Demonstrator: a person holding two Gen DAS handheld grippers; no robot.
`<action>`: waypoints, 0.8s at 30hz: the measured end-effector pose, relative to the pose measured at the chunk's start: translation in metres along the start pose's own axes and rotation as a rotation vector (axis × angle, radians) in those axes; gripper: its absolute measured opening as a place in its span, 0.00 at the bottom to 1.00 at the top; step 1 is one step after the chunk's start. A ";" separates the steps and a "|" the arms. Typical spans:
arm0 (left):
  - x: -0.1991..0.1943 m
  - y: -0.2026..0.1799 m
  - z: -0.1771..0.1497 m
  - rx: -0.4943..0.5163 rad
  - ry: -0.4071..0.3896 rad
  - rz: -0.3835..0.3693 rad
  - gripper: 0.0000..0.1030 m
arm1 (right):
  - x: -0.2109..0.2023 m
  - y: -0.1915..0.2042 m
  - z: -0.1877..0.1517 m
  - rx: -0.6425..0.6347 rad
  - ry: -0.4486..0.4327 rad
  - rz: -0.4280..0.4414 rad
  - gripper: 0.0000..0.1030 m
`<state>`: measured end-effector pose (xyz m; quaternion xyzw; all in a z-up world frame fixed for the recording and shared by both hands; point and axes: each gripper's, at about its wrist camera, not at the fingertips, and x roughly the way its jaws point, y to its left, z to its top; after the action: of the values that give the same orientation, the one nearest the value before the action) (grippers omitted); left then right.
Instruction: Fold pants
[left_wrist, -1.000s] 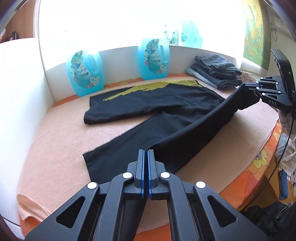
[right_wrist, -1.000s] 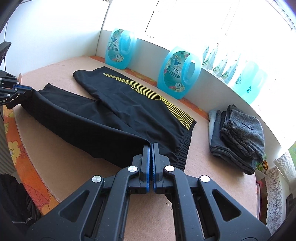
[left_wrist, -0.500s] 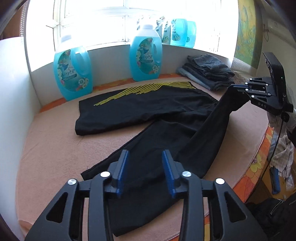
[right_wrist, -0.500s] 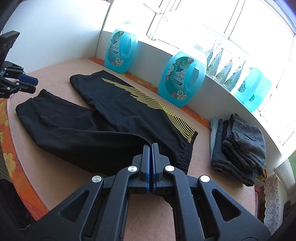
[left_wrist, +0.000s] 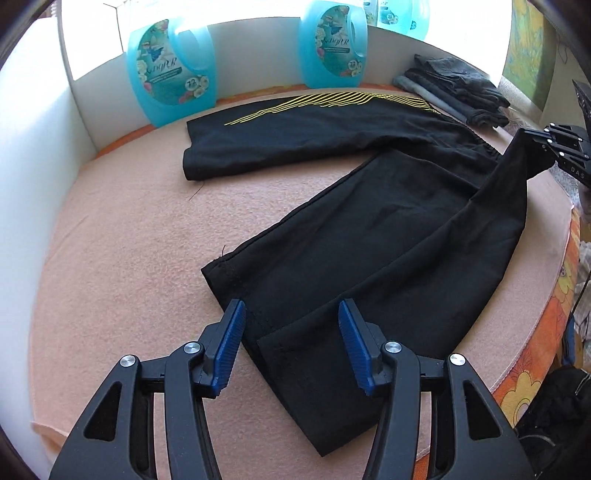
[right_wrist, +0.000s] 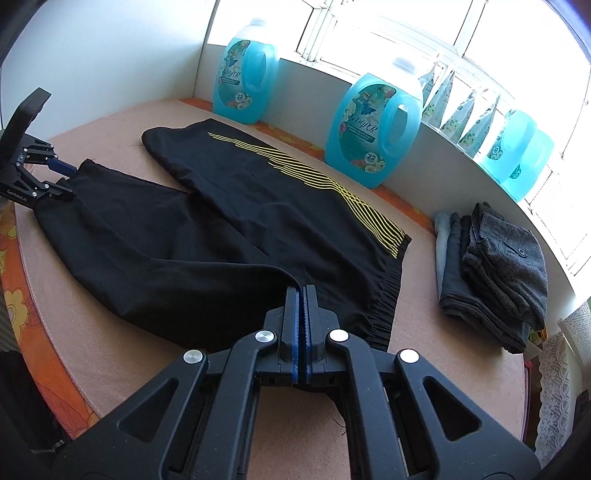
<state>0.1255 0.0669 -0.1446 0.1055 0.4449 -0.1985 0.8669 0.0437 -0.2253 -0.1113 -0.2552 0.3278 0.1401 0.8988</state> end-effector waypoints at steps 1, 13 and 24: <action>-0.001 0.001 -0.001 -0.007 -0.002 -0.001 0.51 | 0.001 0.001 -0.001 -0.003 0.004 0.000 0.02; -0.013 -0.012 -0.015 0.009 -0.072 0.054 0.07 | 0.000 0.001 -0.006 0.005 0.016 0.005 0.02; -0.038 -0.007 -0.017 -0.063 -0.146 0.035 0.02 | -0.008 0.002 -0.010 0.010 0.017 -0.010 0.02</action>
<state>0.0905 0.0758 -0.1238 0.0714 0.3846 -0.1762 0.9033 0.0320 -0.2295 -0.1135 -0.2538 0.3351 0.1319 0.8977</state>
